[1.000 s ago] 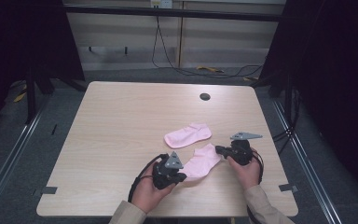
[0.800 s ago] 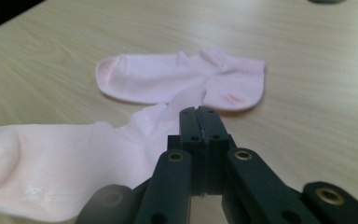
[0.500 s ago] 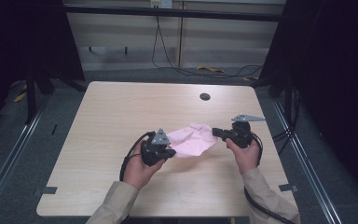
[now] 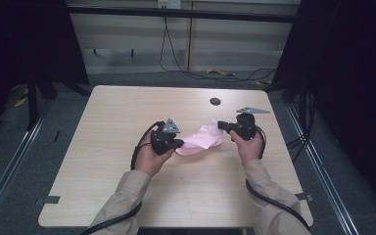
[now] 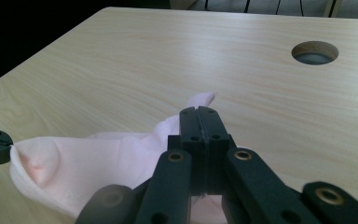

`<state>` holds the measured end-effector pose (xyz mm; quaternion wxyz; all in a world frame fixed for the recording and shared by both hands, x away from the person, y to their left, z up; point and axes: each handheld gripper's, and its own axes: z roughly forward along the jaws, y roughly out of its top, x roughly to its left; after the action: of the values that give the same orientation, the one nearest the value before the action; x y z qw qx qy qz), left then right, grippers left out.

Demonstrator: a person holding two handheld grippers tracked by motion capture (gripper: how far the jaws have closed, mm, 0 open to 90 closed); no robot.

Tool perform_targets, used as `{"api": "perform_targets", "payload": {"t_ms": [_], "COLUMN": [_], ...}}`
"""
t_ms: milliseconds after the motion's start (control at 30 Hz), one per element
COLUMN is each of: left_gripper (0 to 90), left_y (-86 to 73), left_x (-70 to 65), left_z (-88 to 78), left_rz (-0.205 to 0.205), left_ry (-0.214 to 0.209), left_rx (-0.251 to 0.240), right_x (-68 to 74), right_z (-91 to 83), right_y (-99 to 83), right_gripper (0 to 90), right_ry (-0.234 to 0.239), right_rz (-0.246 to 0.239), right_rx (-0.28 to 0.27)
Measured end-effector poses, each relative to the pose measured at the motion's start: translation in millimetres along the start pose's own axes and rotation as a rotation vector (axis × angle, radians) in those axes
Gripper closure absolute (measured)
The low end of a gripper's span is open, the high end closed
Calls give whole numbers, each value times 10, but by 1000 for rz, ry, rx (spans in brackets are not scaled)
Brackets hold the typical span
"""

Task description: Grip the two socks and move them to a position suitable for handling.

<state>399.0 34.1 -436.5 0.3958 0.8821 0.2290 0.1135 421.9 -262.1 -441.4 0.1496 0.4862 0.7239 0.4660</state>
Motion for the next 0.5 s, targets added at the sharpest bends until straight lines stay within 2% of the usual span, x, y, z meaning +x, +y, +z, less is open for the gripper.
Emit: {"api": "perform_targets", "payload": {"t_ms": [133, 267, 300, 333, 433, 467, 500], "left_gripper": [891, 889, 889, 888, 872, 870, 866], "left_y": [29, 41, 28, 6, -124, -124, -155], "left_x": [104, 181, 204, 223, 209, 209, 209], "left_z": [47, 118, 145, 180, 302, 302, 315], "left_rz": [10, 35, 27, 14, 24, 24, 29], "left_ry": [22, 64, 67, 59, 51, 51, 53], "left_rx": [0, -3, 2, 3, 33, 33, 32], "right_x": [-60, -119, -133, -154, -245, -245, -279], "right_z": [61, 166, 188, 216, 310, 310, 326], "right_y": [40, 32, 19, -5, -179, -179, -255], "right_gripper": [900, 900, 900, 900, 900, 900, 900], "right_ry": [4, 3, 0, -2, 1, 1, -2], "right_rz": [22, 41, 44, 48, 82, 82, 89], "right_rx": [-15, -13, -17, -15, 19, 19, 32]}}
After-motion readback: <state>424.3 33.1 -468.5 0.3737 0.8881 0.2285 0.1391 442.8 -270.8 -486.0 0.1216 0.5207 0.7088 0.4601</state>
